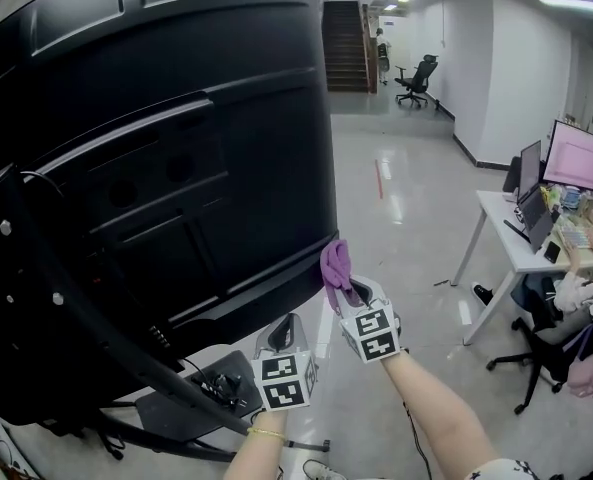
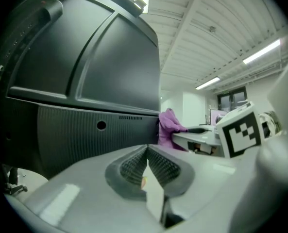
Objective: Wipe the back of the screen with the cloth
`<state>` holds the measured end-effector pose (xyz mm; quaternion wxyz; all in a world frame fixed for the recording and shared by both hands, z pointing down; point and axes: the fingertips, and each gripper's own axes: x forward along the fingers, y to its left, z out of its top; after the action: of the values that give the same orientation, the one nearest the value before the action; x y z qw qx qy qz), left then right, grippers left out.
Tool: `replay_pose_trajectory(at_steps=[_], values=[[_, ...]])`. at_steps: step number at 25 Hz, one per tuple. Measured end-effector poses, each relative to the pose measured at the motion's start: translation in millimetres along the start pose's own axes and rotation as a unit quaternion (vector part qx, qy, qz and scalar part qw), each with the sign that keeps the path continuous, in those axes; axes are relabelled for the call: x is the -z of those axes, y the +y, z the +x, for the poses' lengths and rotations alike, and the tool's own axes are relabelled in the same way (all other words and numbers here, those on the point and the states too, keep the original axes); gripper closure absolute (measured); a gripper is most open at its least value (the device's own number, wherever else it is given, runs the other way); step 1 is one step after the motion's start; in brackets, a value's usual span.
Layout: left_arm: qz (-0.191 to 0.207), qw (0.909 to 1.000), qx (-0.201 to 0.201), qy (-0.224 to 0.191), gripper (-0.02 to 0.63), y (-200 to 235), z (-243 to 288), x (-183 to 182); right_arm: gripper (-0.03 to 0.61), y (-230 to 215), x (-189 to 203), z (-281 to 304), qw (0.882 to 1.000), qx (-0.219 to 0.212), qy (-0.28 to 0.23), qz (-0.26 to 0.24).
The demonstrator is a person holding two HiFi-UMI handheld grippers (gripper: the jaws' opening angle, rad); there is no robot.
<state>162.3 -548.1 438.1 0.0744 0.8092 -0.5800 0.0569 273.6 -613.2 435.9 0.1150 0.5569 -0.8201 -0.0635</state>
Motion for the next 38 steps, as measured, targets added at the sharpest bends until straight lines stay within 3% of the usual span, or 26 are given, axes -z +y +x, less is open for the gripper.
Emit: replay_pose_trajectory(at_steps=[6,11,14,17,20,29,32,35,38], values=[[-0.001,0.9997,-0.018,-0.016,0.606,1.4,-63.4,0.0,0.511,47.6,-23.7,-65.2,0.998,-0.046,-0.033,0.008],[-0.010,0.9991,-0.042,-0.001,0.606,22.4,-177.0,33.1,0.509,128.8,-11.0,-151.0,0.993,-0.116,-0.024,0.022],[-0.029,0.9958,-0.086,0.011,0.606,48.6,-254.2,60.4,0.509,184.9,7.7,-198.7,0.987,-0.161,-0.003,0.021],[-0.053,0.9860,-0.155,0.032,0.606,72.3,-336.7,88.6,0.509,241.8,19.5,-244.2,0.975,-0.221,0.011,0.012],[-0.071,0.9747,-0.210,0.028,0.606,91.6,-407.7,101.3,0.509,290.7,18.9,-275.4,0.962,-0.271,0.009,0.016],[-0.105,0.9465,-0.305,-0.012,0.606,183.7,-572.0,120.4,0.509,470.2,-17.5,-309.2,0.930,-0.368,0.000,-0.019],[-0.112,0.9426,-0.314,-0.016,0.606,235.6,-621.8,120.9,0.509,546.9,-46.7,-313.2,0.924,-0.381,-0.013,-0.018],[-0.123,0.9488,-0.291,-0.010,0.606,290.3,-661.3,115.1,0.509,626.5,-83.6,-310.5,0.925,-0.377,-0.035,-0.014],[-0.110,0.9570,-0.268,-0.011,0.606,343.9,-692.5,93.9,0.509,699.0,-131.3,-304.7,0.924,-0.378,-0.054,-0.014]])
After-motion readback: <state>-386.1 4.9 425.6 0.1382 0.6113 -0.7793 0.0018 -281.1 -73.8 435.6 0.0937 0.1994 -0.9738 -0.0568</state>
